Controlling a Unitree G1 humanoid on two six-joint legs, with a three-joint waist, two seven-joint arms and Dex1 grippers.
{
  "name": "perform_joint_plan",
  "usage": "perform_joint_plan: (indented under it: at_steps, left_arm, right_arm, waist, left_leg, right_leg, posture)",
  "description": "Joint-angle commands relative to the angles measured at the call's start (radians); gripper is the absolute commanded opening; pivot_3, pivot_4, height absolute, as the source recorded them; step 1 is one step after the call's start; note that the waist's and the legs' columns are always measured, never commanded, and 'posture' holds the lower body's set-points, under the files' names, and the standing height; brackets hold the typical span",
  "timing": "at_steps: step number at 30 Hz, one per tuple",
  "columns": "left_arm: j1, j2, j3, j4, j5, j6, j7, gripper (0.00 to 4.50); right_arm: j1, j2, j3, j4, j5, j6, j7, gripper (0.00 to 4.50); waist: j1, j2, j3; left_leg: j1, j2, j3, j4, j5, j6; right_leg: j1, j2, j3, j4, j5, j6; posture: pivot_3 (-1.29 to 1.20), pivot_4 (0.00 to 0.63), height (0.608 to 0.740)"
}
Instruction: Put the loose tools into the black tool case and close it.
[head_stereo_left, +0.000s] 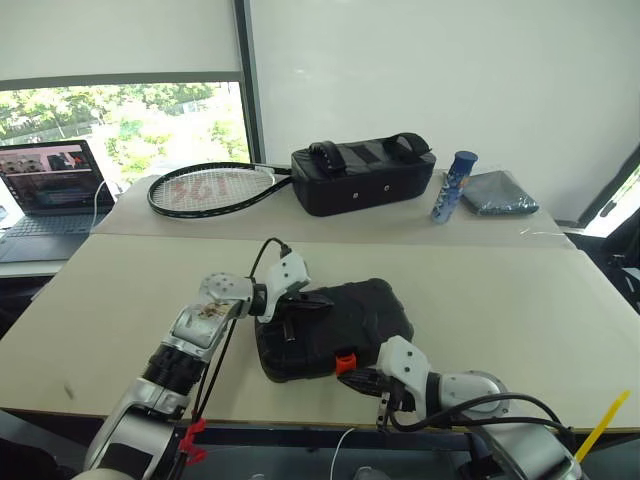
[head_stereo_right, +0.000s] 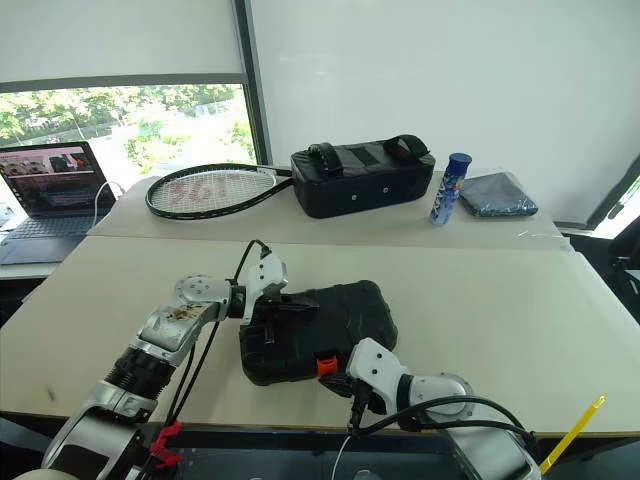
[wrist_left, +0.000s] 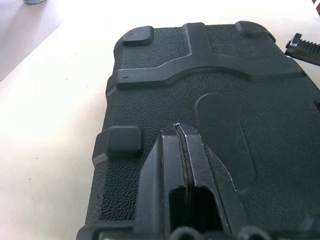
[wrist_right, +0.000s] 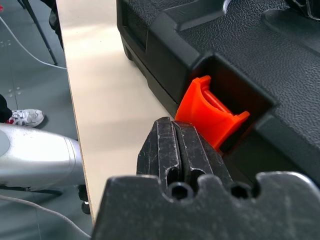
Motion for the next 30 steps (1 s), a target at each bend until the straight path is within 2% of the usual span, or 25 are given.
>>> perform_joint_plan:
  at_steps: [1, 5, 18, 22, 26, 27, 30]
  left_arm:
    - [0.035, 0.008, -0.087, 0.048, 0.074, 0.042, -0.009, 0.03]
    - [0.05, 0.016, -0.119, 0.039, 0.094, 0.074, -0.028, 0.03]
    - [0.095, 0.02, -0.09, 0.019, 0.085, 0.089, -0.009, 0.03]
    - [0.137, 0.027, 0.049, -0.039, -0.021, -0.014, -0.026, 0.03]
    - [0.209, 0.076, 0.248, -0.118, -0.186, -0.053, -0.083, 0.03]
    - [0.235, 0.107, 0.293, -0.134, -0.217, -0.049, -0.101, 0.01]
    - [0.314, 0.191, 0.405, -0.171, -0.284, -0.056, -0.131, 0.69]
  right_arm:
    - [-0.049, 0.013, -0.035, 0.012, -0.034, -0.011, -0.043, 0.0]
    - [-0.081, 0.02, -0.039, 0.041, -0.056, -0.003, -0.056, 0.0]
    - [-0.128, 0.058, -0.033, 0.072, -0.049, 0.002, -0.043, 0.0]
    - [-0.067, -0.017, -0.121, 0.006, 0.053, -0.024, 0.061, 0.0]
    - [0.041, -0.085, -0.304, -0.03, 0.2, -0.067, 0.16, 0.0]
    - [0.07, -0.098, -0.357, -0.03, 0.233, -0.076, 0.184, 0.29]
    - [0.158, -0.156, -0.462, 0.005, 0.262, -0.15, 0.275, 1.04]
  waist:
    - [0.0, 0.0, 0.0]
    - [-0.005, -0.001, -0.001]
    - [-0.015, -0.005, -0.011]
    - [-0.021, -0.004, -0.011]
    - [-0.025, -0.004, -0.011]
    - [-0.026, -0.005, -0.01]
    - [-0.028, -0.005, -0.01]
  left_leg:
    - [0.001, 0.0, 0.0, 0.0, 0.0, 0.0]
    - [0.012, 0.001, 0.0, 0.0, 0.0, 0.0]
    - [0.015, 0.001, 0.0, 0.0, 0.0, 0.0]
    - [0.014, 0.001, 0.0, -0.001, 0.0, 0.0]
    - [0.011, 0.003, 0.0, -0.003, -0.001, 0.001]
    - [0.01, 0.003, 0.0, -0.004, -0.001, 0.001]
    - [0.01, 0.004, 0.001, -0.012, -0.001, 0.001]
  right_leg:
    - [0.002, 0.0, 0.0, 0.0, 0.0, 0.0]
    - [0.013, 0.0, 0.0, -0.002, -0.001, 0.0]
    - [0.014, 0.001, 0.0, -0.001, -0.001, -0.001]
    - [0.013, 0.001, 0.0, -0.002, -0.001, -0.001]
    - [0.011, 0.001, -0.001, -0.005, -0.002, -0.001]
    - [0.011, 0.002, -0.001, -0.006, -0.002, -0.001]
    - [0.009, 0.002, -0.001, -0.009, -0.003, -0.003]
  posture:
    - [0.0, 0.15, 0.74]
    - [0.0, 0.15, 0.74]
    - [0.0, 0.15, 0.74]
    - [0.0, 0.15, 0.74]
    - [0.0, 0.15, 0.74]
    - [0.0, 0.15, 0.74]
    - [0.0, 0.15, 0.74]
